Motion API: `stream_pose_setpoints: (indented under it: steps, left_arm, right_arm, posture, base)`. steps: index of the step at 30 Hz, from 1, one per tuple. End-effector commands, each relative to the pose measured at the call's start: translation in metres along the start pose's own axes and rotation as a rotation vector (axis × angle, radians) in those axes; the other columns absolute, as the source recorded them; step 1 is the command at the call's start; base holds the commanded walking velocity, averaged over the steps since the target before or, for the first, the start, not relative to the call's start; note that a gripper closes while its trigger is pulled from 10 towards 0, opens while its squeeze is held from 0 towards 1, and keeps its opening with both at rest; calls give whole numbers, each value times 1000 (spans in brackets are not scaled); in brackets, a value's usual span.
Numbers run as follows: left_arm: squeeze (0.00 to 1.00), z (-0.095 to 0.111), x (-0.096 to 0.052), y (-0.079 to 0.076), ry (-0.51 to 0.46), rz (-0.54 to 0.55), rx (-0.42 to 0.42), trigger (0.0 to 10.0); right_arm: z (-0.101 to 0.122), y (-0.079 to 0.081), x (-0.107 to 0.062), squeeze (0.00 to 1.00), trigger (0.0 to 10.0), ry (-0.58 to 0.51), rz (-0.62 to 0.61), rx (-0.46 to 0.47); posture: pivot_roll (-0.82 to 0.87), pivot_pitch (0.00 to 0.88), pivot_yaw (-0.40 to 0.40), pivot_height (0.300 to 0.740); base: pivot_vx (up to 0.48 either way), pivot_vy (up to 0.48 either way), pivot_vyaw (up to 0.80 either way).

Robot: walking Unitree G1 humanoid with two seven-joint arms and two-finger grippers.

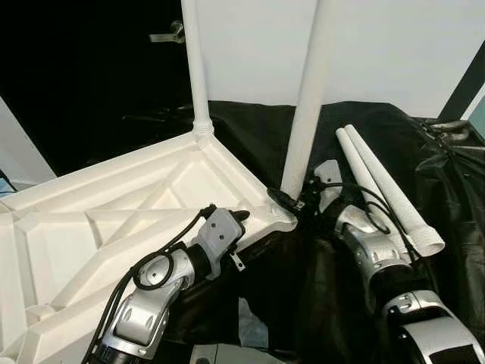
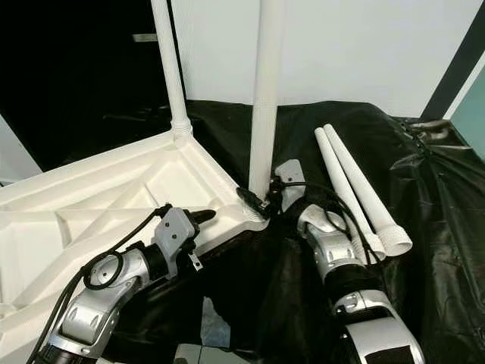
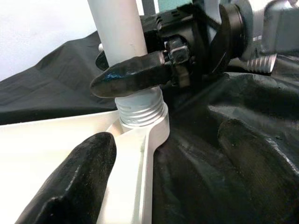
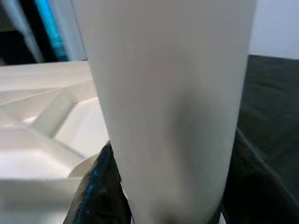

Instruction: Building children table

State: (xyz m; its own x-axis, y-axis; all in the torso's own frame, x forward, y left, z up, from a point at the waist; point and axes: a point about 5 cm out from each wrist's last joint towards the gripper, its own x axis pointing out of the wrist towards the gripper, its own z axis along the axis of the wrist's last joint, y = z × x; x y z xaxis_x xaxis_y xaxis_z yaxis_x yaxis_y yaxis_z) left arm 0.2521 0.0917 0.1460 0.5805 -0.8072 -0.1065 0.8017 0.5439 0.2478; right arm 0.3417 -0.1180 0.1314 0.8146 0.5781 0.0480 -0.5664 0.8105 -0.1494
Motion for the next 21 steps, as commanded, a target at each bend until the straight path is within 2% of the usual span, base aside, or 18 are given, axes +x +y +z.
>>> stream_pose_setpoints:
  steps: [1, 9, 12, 13, 15, 21]
  left_arm:
    - [0, 0, 1, 4, 12, 43, 11, 10000]
    - [0, 1, 0, 3, 10, 39, 9, 10000]
    - [0, 1, -1, 3, 11, 38, 8, 10000]
    - [0, 1, -3, 2, 15, 37, 7, 10000]
    - [0, 1, -3, 2, 18, 37, 8, 10000]
    - [0, 0, -4, 2, 27, 34, 2, 10000]
  right_arm:
    - [-15, 2, -6, 0, 10000, 83, -40, -15]
    - [-17, 25, -7, 0, 10000, 90, -345, 22]
    - [-15, 27, -8, 0, 10000, 83, -377, 12]
    - [-12, 32, -9, 0, 10000, 70, -460, 48]
    - [-11, 36, -9, 0, 10000, 72, -482, 73]
    - [-7, 41, -11, 0, 10000, 65, -463, 67]
  posture:
    - [111, 0, -25, 740]
    - [105, 0, -12, 740]
    - [105, 0, -12, 740]
    - [103, 0, -15, 740]
    - [103, 0, -15, 740]
    - [101, 0, -12, 740]
  base:
    - [0, 0, 0]
    - [0, 0, 0]
    - [0, 0, 0]
    - [0, 0, 0]
    - [0, 0, 0]
    - [0, 0, 0]
